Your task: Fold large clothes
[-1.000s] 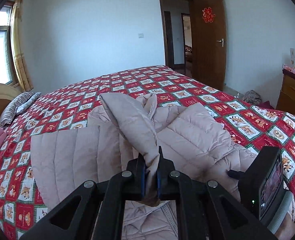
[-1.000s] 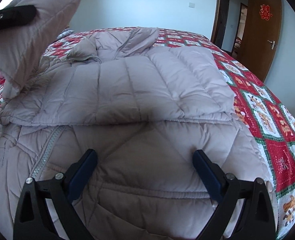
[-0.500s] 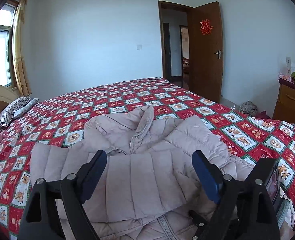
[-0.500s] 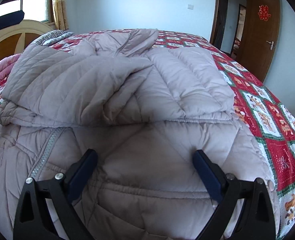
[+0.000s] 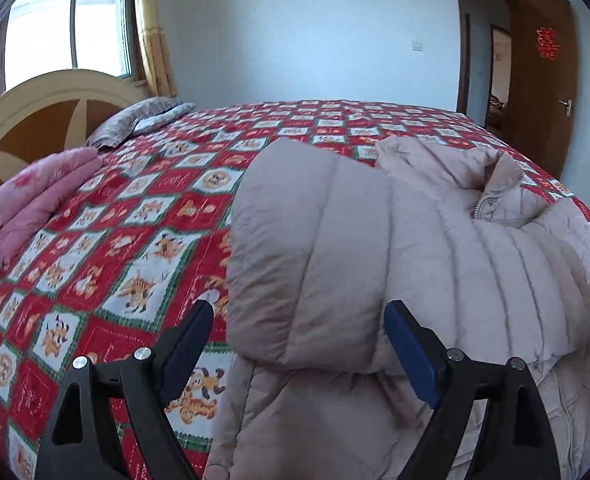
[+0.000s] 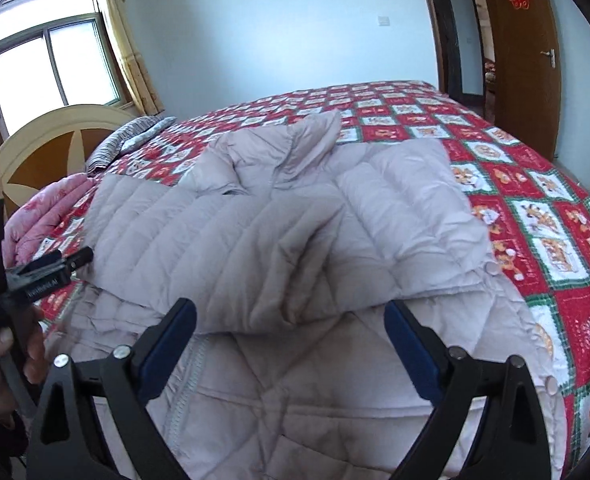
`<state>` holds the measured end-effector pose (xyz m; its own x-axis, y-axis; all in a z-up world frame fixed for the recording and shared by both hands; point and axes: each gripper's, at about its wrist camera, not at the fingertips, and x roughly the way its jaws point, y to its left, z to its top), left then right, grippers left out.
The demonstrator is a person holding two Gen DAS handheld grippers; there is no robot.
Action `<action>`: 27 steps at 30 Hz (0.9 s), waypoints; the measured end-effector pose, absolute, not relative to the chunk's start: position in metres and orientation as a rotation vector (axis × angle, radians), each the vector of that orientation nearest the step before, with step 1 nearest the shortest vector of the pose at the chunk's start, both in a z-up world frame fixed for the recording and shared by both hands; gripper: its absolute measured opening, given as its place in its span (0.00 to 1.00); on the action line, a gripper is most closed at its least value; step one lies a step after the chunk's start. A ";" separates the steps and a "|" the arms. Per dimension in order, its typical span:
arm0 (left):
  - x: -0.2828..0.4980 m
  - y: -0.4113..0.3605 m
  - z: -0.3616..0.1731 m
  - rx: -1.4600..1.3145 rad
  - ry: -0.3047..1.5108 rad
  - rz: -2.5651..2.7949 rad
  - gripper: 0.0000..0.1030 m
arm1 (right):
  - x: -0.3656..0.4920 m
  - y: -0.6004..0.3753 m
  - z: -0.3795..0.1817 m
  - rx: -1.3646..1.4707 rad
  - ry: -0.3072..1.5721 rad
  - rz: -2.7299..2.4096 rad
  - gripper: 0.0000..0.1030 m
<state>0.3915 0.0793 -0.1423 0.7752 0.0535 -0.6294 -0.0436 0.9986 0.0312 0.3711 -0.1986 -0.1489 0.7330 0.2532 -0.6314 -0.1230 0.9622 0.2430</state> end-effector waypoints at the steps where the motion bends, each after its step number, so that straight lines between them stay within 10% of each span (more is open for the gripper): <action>1: 0.391 0.083 -0.147 -0.005 0.693 0.055 0.85 | 0.382 -0.194 -0.152 0.190 0.754 0.221 0.76; 4: 0.388 0.092 -0.152 -0.042 0.705 0.055 0.85 | 0.408 -0.181 -0.174 0.169 0.873 0.249 0.33; 8: 0.383 0.098 -0.149 -0.025 0.692 0.056 0.85 | 0.391 -0.181 -0.172 0.143 0.848 0.239 0.18; 16: 0.392 0.109 -0.140 -0.068 0.695 0.095 0.85 | 0.376 -0.212 -0.178 0.103 0.850 0.110 0.22; 20: 0.398 0.103 -0.132 -0.059 0.687 0.095 0.85 | 0.371 -0.212 -0.164 0.046 0.806 0.055 0.74; 27: 0.435 0.092 -0.106 -0.034 0.636 0.117 0.85 | 0.374 -0.214 -0.120 0.099 0.680 0.037 0.62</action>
<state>0.4349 0.0915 -0.1059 0.7983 0.0990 -0.5941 -0.1198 0.9928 0.0044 0.3744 -0.2144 -0.1195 0.7770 0.0667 -0.6260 -0.0017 0.9946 0.1038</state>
